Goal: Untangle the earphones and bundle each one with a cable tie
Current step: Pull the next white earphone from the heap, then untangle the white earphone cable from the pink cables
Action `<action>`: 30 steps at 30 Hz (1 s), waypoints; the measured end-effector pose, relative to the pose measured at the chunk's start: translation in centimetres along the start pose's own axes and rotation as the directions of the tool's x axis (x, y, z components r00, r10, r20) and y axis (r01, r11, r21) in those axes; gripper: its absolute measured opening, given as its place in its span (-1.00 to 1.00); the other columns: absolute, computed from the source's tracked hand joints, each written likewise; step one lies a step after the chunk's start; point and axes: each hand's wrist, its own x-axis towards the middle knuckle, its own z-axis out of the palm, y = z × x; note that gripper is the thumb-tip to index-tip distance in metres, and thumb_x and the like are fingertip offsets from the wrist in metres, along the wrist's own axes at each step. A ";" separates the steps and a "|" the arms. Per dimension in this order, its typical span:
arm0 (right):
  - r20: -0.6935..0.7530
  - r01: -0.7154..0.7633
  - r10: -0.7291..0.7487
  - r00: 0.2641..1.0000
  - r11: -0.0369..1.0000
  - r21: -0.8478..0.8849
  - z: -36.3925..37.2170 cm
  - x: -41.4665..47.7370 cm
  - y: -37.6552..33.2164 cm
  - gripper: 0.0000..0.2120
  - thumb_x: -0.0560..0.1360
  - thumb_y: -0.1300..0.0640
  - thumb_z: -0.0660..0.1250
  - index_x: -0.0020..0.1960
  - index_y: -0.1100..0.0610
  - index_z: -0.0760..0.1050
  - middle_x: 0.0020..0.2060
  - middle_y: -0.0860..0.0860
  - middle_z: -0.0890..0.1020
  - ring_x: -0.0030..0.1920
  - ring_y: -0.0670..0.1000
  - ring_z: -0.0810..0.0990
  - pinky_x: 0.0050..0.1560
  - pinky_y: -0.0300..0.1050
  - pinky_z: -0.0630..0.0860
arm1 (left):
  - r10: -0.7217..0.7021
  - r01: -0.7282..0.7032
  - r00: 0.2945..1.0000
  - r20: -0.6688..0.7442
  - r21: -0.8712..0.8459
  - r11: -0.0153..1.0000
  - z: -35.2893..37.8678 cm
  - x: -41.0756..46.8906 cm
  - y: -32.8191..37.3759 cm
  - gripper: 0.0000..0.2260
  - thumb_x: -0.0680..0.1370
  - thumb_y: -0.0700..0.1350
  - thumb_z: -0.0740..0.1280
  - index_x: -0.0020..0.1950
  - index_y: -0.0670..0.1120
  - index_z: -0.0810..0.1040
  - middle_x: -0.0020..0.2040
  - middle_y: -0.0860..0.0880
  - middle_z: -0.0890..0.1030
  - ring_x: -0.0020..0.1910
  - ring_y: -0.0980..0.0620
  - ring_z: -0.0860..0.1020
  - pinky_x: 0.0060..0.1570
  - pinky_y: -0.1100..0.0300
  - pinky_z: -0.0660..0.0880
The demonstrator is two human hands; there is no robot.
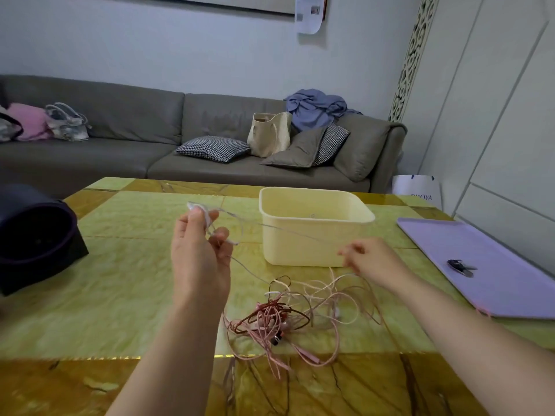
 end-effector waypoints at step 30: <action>-0.277 0.591 -0.530 0.801 0.773 0.231 -5.1 -0.7 -7.7 -0.59 0.56 -0.01 0.06 -0.21 0.12 0.61 -0.25 -0.02 0.68 0.06 -0.08 0.61 0.20 -0.21 0.46 | -0.042 -0.324 0.925 0.377 0.843 0.428 -0.8 -1.4 -3.9 -0.38 0.50 -0.08 0.39 0.47 0.05 0.15 -0.02 0.02 0.47 -0.26 0.12 0.41 -0.34 0.29 0.31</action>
